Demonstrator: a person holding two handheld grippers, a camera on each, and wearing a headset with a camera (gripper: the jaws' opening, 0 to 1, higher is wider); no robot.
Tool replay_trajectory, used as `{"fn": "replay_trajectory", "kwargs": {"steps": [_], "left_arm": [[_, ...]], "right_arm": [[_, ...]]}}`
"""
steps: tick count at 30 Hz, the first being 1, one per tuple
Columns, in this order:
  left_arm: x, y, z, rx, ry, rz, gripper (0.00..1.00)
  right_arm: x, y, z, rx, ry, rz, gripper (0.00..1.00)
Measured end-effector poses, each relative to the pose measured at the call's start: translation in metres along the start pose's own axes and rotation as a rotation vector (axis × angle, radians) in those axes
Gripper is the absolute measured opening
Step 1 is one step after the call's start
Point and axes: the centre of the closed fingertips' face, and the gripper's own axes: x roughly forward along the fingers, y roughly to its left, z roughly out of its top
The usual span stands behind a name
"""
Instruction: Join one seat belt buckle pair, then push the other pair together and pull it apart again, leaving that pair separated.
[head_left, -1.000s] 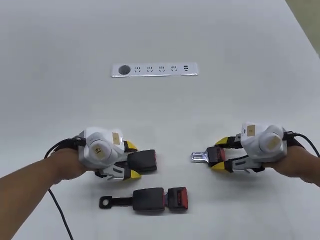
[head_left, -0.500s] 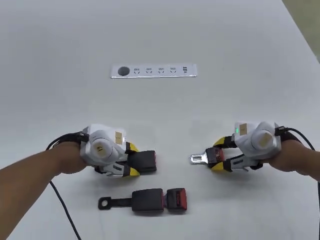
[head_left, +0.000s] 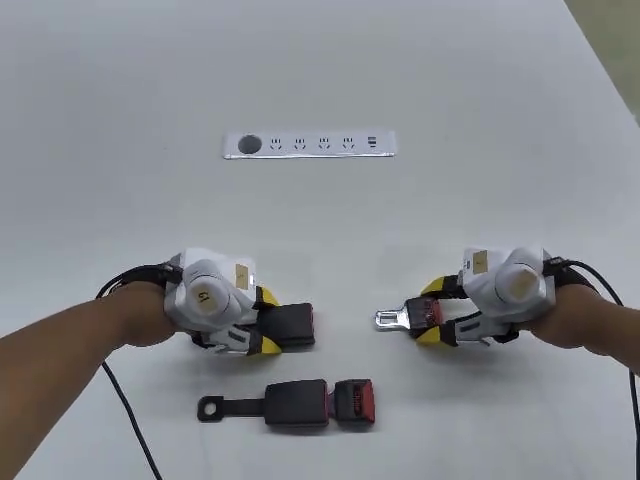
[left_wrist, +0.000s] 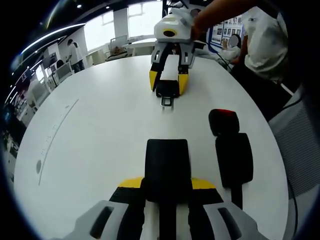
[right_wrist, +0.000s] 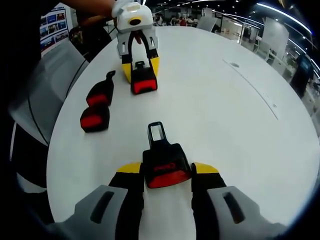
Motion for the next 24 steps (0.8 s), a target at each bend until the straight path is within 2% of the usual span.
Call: {"fn": "replay_trajectory", "kwargs": {"steps": [8, 17, 24], "left_arm": [[0.002, 0.0, -0.002, -0.006, 0.005, 0.001, 0.34], [0.003, 0.0, -0.002, -0.009, 0.016, 0.002, 0.34], [0.004, 0.0, -0.003, -0.008, 0.021, 0.001, 0.34]], "right_arm": [[0.015, 0.0, 0.016, 0.003, -0.023, -0.002, 0.35], [0.033, 0.011, 0.041, -0.014, -0.047, 0.008, 0.35], [0.044, 0.016, 0.053, -0.016, -0.061, 0.009, 0.35]]}}
